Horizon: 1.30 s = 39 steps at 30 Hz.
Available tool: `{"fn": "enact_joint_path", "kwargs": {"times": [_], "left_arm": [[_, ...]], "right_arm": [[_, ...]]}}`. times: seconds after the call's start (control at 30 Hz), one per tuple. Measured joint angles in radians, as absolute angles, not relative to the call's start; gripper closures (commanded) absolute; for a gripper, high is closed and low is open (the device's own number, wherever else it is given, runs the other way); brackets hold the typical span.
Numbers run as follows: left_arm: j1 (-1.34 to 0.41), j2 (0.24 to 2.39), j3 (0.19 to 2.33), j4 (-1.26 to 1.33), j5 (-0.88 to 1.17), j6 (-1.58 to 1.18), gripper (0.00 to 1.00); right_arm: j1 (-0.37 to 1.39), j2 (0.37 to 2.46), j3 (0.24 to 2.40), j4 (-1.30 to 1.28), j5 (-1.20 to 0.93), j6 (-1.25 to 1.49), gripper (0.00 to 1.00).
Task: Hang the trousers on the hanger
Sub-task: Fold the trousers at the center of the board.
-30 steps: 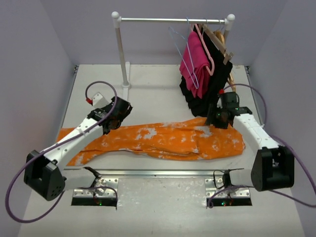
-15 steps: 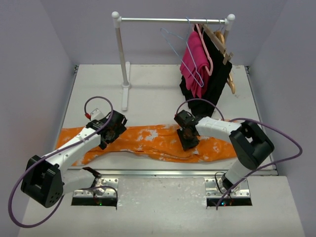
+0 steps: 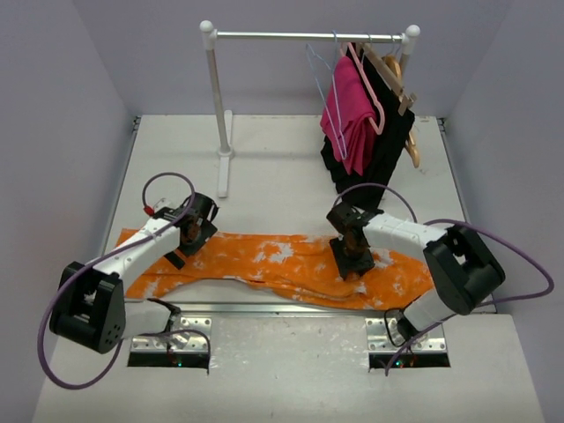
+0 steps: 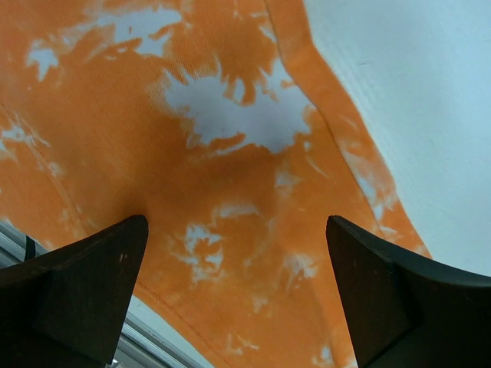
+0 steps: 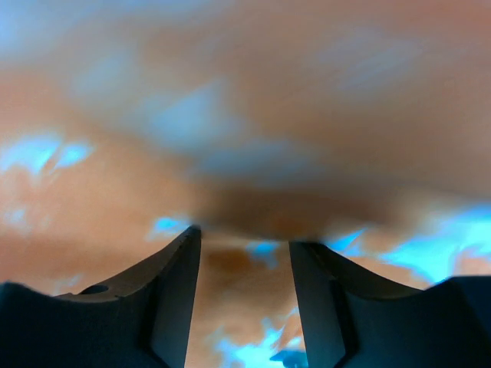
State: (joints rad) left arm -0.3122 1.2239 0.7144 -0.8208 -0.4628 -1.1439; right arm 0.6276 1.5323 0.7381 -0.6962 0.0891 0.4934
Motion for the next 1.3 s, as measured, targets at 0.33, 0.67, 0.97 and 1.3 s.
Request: {"fn": "enact_joint_path", "kwargs": {"times": [0.33, 0.67, 0.97, 1.3], "left_arm": [[-0.285, 1.410, 0.677, -0.766, -0.371, -1.153, 0.00], [-0.157, 1.716, 1.002, -0.871, -0.543, -1.130, 0.00], [-0.176, 1.673, 1.165, -1.049, -0.643, -1.217, 0.00], [0.037, 1.274, 0.895, -1.186, -0.527, -1.303, 0.00]], "right_arm": [[0.385, 1.792, 0.935, -0.828, 0.011, 0.445, 0.52], [0.303, 1.922, 1.110, -0.903, 0.042, 0.388, 0.53], [0.361, 1.695, 1.095, -0.684, 0.075, 0.357, 0.36], [0.706, 1.371, 1.056, -0.499, 0.068, 0.315, 0.32]]}}
